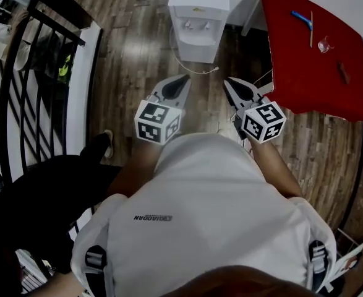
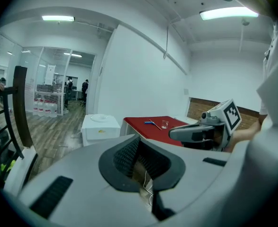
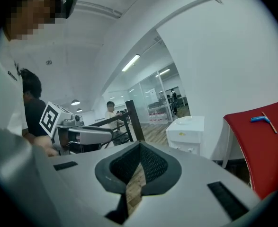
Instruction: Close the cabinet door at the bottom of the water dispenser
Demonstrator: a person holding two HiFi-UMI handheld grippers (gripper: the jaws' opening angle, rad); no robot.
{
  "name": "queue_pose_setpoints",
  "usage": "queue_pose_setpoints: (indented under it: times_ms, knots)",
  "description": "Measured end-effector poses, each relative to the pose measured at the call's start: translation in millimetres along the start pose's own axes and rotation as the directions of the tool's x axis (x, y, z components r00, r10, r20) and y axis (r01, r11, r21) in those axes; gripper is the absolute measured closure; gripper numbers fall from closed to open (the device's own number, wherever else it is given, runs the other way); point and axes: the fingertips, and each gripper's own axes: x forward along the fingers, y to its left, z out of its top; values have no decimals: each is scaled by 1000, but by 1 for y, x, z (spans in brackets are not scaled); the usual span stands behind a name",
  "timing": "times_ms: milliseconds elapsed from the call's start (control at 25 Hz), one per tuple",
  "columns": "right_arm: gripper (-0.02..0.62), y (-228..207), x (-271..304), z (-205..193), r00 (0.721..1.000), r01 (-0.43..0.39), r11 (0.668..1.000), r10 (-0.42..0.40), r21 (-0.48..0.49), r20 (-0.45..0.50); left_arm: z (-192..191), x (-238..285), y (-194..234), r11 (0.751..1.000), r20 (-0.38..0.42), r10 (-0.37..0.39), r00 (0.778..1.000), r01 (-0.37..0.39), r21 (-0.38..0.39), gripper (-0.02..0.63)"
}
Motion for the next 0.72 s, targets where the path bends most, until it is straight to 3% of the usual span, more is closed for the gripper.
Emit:
queue_pose_setpoints:
  times_ms: [200, 720]
  knots:
    - [574, -1, 5, -3, 999, 21, 1000, -21, -12, -28, -1, -1, 21, 999, 12, 26, 1000, -26, -28, 611]
    - [574, -13, 8, 1, 1000, 15, 1000, -15, 2, -10, 2, 8, 17, 1000, 6, 23, 1000, -23, -9, 609]
